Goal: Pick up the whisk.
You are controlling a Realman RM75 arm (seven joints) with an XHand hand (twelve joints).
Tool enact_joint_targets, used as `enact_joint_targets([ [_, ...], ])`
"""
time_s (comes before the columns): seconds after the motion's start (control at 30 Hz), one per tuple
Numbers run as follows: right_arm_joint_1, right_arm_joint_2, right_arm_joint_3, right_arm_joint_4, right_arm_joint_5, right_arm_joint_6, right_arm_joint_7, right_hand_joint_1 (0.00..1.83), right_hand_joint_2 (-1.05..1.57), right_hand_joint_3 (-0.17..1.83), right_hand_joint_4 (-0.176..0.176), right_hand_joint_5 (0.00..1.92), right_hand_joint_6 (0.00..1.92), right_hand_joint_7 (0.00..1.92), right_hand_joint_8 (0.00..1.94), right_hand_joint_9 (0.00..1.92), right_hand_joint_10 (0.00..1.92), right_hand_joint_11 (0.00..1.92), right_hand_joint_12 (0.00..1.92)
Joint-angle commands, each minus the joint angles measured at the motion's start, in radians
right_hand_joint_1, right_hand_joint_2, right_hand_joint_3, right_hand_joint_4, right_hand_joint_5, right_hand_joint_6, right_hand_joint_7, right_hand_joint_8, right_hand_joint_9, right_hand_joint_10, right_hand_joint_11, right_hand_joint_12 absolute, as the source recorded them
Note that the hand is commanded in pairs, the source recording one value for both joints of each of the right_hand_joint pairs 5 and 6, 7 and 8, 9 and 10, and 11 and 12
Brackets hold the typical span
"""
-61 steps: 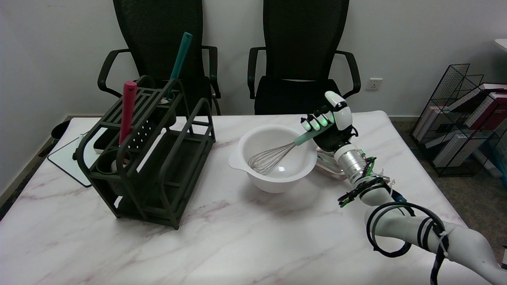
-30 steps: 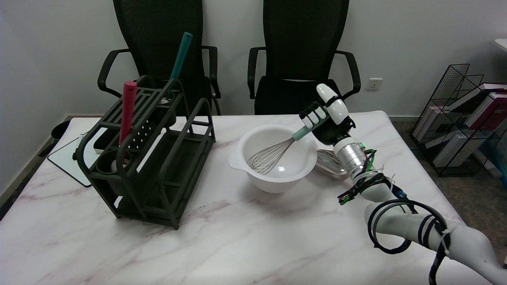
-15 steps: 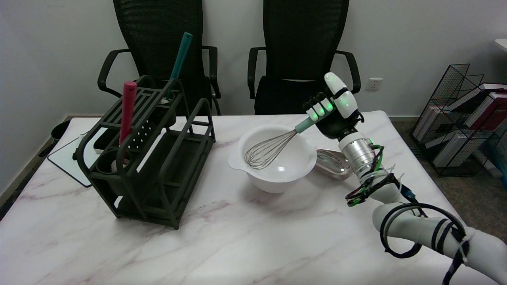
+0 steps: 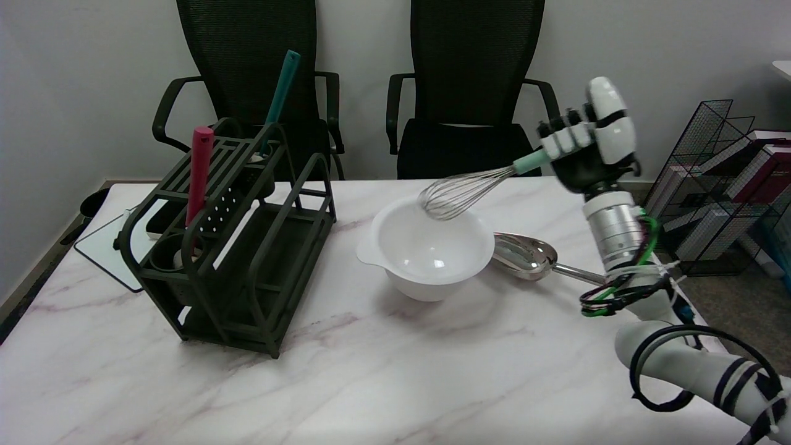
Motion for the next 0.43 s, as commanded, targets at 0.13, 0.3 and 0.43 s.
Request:
enact_joint_targets([
  [0.13, -0.335, -0.073, 0.385, 0.137, 0.186, 0.357, -0.093, 1.22, 1.57, 0.35, 0.0, 1.92, 1.92, 1.92, 1.92, 1.92, 1.92, 1.92, 1.92],
  [0.3, -0.372, -0.093, 0.301, 0.23, 0.243, 0.509, -0.114, 1.22, 1.57, 0.37, 0.0, 1.92, 1.92, 1.92, 1.92, 1.92, 1.92, 1.92, 1.92],
  [0.43, -0.387, -0.1, 0.191, 0.241, 0.338, 0.632, -0.128, 1.21, 1.57, 0.41, 0.0, 1.92, 1.92, 1.92, 1.92, 1.92, 1.92, 1.92, 1.92],
])
